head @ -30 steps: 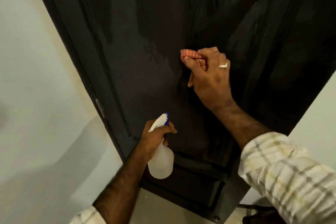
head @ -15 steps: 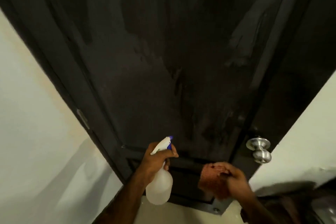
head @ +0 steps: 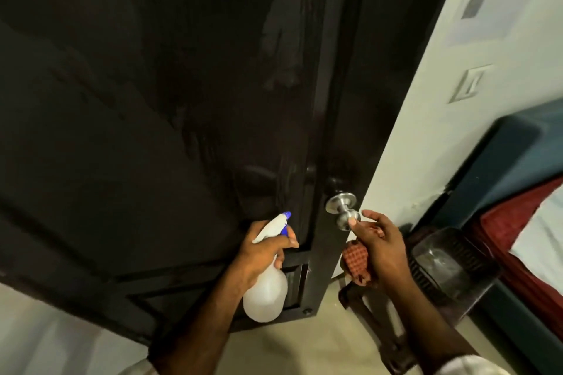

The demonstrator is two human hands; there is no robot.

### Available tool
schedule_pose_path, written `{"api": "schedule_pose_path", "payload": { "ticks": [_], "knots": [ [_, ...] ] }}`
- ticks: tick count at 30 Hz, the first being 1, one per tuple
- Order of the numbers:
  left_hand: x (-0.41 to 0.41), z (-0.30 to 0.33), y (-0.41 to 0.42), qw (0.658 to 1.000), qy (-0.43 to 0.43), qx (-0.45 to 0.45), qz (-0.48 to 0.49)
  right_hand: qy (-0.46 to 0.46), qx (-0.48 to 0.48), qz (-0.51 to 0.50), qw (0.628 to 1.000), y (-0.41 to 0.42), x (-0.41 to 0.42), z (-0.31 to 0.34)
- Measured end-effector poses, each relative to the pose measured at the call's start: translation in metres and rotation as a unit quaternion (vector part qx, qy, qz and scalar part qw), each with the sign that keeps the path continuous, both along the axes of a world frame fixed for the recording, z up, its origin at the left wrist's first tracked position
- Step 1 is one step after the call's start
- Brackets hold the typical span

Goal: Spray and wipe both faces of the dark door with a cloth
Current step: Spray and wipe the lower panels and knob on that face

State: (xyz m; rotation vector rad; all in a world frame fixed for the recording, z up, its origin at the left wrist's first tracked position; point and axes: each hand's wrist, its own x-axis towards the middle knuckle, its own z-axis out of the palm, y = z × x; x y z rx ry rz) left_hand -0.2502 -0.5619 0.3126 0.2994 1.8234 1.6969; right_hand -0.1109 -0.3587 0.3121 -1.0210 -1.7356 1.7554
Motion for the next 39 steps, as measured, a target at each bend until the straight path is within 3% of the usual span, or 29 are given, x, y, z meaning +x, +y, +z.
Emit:
{"api": "schedule_pose_path", "payload": {
  "ticks": [2, 5, 12, 16, 19, 21, 24, 27, 29, 31, 33, 37, 39],
  "knots": [
    [0.003, 0.001, 0.008, 1.0, -0.002, -0.002, 0.009, -0.072, 0.07, 0.028, 0.995, 0.003, -0.008, 0.001],
    [0.008, 0.002, 0.021, 1.0, 0.004, -0.004, -0.004, -0.118, 0.064, 0.046, 0.99, 0.008, -0.021, 0.001],
    [0.029, -0.003, 0.03, 0.999, 0.019, -0.032, 0.03, -0.116, 0.046, 0.042, 0.991, 0.013, -0.026, -0.013],
    [0.039, -0.009, 0.009, 0.99, -0.034, -0.005, 0.134, -0.063, 0.028, -0.009, 0.998, -0.019, -0.006, -0.027],
    [0.043, -0.001, -0.022, 0.965, -0.077, 0.025, 0.251, -0.013, 0.164, 0.144, 0.976, -0.054, -0.007, -0.014],
    [0.041, 0.013, -0.048, 0.95, -0.064, 0.045, 0.303, 0.05, 0.295, 0.245, 0.922, -0.074, -0.041, 0.023],
    [0.038, 0.023, -0.089, 0.944, -0.035, 0.032, 0.326, 0.188, 0.526, 0.338, 0.757, -0.094, -0.103, 0.107],
    [0.029, 0.028, -0.131, 0.932, -0.023, 0.02, 0.36, 0.329, 0.683, 0.208, 0.618, -0.116, -0.164, 0.192],
    [0.025, 0.031, -0.153, 0.925, -0.016, 0.033, 0.377, 0.378, 0.732, 0.06, 0.564, -0.135, -0.194, 0.224],
    [0.019, 0.03, -0.171, 0.92, -0.014, 0.036, 0.389, 0.394, 0.728, 0.015, 0.561, -0.15, -0.218, 0.213],
    [0.009, 0.028, -0.184, 0.924, -0.015, 0.025, 0.382, 0.386, 0.739, 0.095, 0.544, -0.156, -0.229, 0.159],
    [-0.02, 0.035, -0.196, 0.939, 0.01, 0.035, 0.343, 0.268, 0.841, 0.29, 0.37, -0.145, -0.216, 0.024],
    [-0.033, 0.044, -0.205, 0.941, 0.02, 0.041, 0.336, 0.208, 0.876, 0.311, 0.304, -0.152, -0.219, 0.019]
  ]
}}
